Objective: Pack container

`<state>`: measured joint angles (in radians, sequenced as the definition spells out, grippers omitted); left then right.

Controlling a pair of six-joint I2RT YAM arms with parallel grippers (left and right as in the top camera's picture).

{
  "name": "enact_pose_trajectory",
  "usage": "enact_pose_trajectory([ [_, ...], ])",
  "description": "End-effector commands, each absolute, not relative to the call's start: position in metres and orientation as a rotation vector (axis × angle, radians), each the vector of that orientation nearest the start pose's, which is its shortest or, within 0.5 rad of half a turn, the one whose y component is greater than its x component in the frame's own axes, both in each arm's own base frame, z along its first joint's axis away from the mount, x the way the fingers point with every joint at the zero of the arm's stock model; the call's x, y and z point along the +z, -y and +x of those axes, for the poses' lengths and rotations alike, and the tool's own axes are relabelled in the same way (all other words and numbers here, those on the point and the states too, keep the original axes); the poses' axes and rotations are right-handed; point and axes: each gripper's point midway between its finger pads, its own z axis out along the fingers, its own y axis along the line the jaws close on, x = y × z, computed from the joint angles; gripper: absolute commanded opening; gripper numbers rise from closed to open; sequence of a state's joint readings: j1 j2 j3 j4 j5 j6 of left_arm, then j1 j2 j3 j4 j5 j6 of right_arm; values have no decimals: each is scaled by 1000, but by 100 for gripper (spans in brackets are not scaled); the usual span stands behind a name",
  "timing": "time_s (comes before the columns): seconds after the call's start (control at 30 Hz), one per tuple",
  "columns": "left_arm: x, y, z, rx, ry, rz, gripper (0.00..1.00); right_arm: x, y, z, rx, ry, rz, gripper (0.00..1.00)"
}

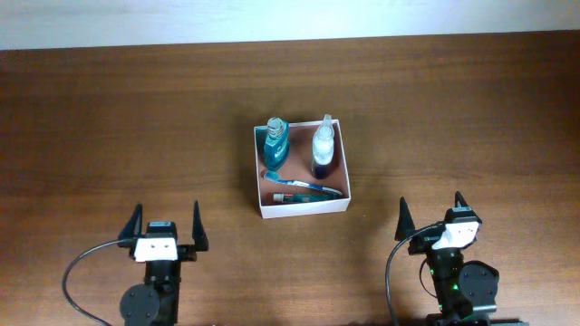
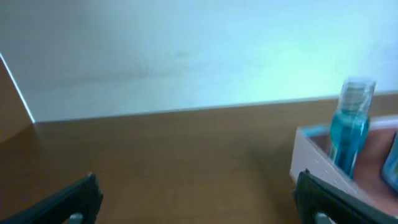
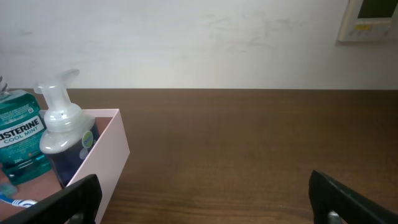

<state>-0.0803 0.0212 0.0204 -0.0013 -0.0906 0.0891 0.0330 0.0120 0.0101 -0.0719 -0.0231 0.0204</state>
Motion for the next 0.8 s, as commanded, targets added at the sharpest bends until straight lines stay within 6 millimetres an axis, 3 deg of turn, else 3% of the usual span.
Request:
enact_pose_trajectory([
  [0.0,160,1,246,146,-1632,110,100,156,-11,246,50,-1648,-28,99],
  [0.77,158,6,246,118,-1639,136,100,156,-11,246,50,-1648,-28,99],
])
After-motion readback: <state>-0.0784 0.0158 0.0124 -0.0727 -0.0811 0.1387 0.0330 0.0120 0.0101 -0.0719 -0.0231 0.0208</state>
